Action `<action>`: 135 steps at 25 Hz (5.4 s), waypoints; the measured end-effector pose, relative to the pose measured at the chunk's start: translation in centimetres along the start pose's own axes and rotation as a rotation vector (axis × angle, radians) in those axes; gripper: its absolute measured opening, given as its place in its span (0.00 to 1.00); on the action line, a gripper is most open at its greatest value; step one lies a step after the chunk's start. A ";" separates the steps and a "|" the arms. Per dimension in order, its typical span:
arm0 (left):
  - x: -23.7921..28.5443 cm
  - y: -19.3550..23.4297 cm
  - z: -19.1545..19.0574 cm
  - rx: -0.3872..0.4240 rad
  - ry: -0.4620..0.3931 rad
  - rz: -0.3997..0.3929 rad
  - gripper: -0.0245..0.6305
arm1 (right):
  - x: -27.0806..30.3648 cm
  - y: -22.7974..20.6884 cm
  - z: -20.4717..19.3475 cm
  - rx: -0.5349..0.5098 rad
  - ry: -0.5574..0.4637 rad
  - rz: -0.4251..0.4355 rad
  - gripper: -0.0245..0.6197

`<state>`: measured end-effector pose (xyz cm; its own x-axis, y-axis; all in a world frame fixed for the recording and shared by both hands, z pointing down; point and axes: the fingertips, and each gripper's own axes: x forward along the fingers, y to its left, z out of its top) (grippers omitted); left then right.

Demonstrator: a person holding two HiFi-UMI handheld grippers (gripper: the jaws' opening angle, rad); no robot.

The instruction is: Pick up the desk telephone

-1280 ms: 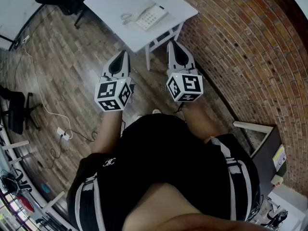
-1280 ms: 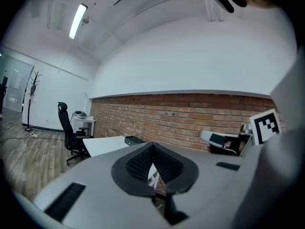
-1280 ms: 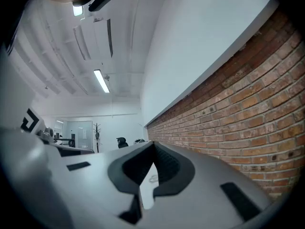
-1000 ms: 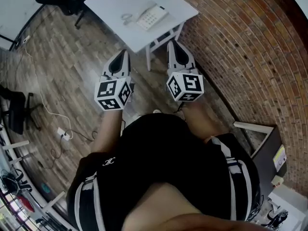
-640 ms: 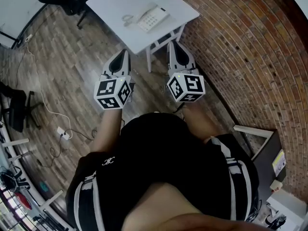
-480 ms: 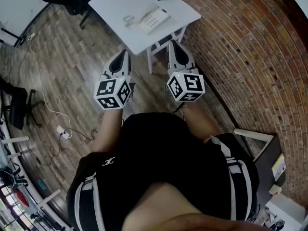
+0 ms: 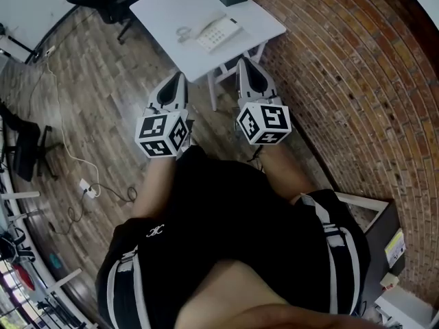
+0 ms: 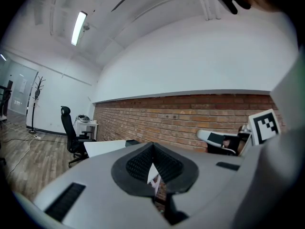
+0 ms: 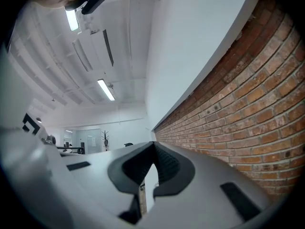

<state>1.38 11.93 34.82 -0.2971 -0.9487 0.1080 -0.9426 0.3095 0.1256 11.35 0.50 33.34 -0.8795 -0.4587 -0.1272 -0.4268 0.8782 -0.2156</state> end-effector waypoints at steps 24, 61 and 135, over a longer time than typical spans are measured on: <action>10.6 8.1 -0.3 -0.018 0.030 -0.051 0.04 | 11.9 -2.5 -3.8 0.005 0.038 -0.055 0.04; 39.9 17.0 -5.0 0.001 0.446 -0.528 0.04 | 29.7 -14.2 -13.1 0.067 0.252 -0.543 0.04; 47.2 15.8 -22.2 -0.273 1.156 -1.027 0.48 | 29.6 -20.5 -32.7 0.749 0.551 -0.589 0.32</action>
<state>-24.16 -26.57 63.83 0.8229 -0.2313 0.5190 -0.5675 -0.2887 0.7711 -12.78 -26.65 65.70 -0.6329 -0.4915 0.5982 -0.7385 0.1512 -0.6571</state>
